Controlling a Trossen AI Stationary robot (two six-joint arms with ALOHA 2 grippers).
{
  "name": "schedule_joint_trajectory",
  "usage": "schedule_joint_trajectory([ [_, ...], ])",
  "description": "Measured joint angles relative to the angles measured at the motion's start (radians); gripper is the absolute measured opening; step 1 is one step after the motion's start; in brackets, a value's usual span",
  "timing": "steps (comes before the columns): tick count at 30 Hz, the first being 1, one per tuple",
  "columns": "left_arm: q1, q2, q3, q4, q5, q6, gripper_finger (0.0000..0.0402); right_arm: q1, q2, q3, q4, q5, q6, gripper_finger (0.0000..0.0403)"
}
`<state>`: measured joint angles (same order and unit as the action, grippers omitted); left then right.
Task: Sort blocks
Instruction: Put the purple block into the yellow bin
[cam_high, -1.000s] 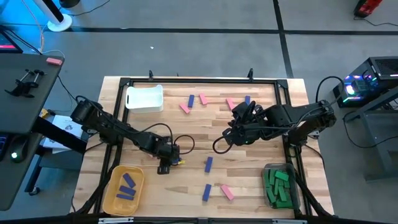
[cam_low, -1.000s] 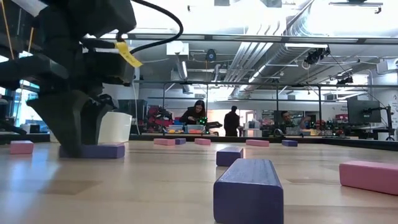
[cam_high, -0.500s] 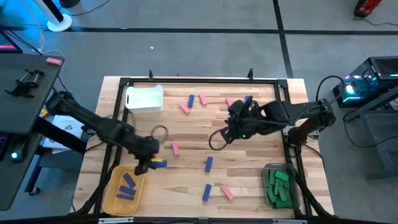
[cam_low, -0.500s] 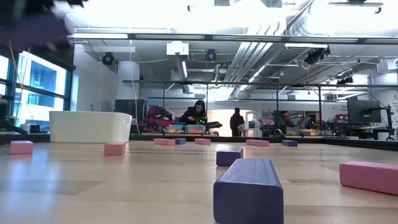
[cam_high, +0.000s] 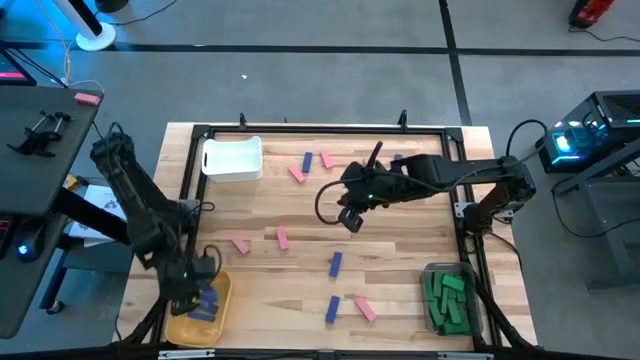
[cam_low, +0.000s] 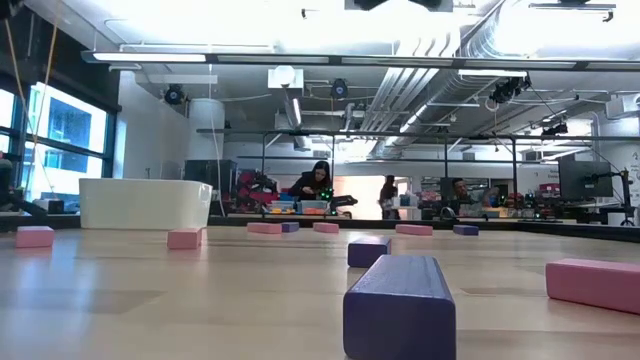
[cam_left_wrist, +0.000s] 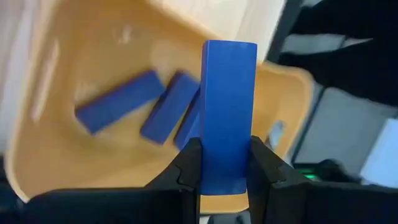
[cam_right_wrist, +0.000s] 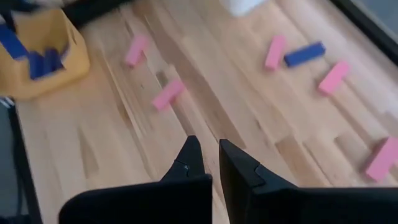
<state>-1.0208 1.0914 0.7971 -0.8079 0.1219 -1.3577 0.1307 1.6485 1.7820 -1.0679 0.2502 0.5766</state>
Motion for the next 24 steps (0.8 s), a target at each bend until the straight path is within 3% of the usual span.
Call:
schedule_joint_trajectory([
  [3, -0.03, 0.062, 0.0, 0.0, -0.002, -0.056, 0.0055, 0.0, 0.001, -0.036, -0.002, -0.027, 0.003, 0.0],
  [7, -0.028, 0.106, 0.0, 0.01, 0.01, -0.081, 0.0136, 0.0, 0.001, -0.057, -0.002, -0.07, 0.026, 0.0],
  [11, -0.006, 0.098, 0.0, 0.021, 0.087, -0.047, 0.022, 0.007, 0.0, -0.057, -0.003, -0.072, 0.036, 0.0],
  [14, 0.016, 0.066, 0.0, 0.02, 0.132, 0.008, 0.0262, 0.017, 0.0, -0.057, -0.003, -0.074, 0.065, 0.0],
  [18, 0.065, -0.011, 0.0, 0.02, 0.106, 0.056, 0.0285, 0.04, 0.0, -0.057, -0.003, -0.084, 0.173, 0.0],
  [24, 0.221, -0.142, 0.001, 0.02, -0.074, 0.167, 0.0288, 0.111, 0.033, -0.063, -0.025, -0.075, 0.432, 0.0],
])
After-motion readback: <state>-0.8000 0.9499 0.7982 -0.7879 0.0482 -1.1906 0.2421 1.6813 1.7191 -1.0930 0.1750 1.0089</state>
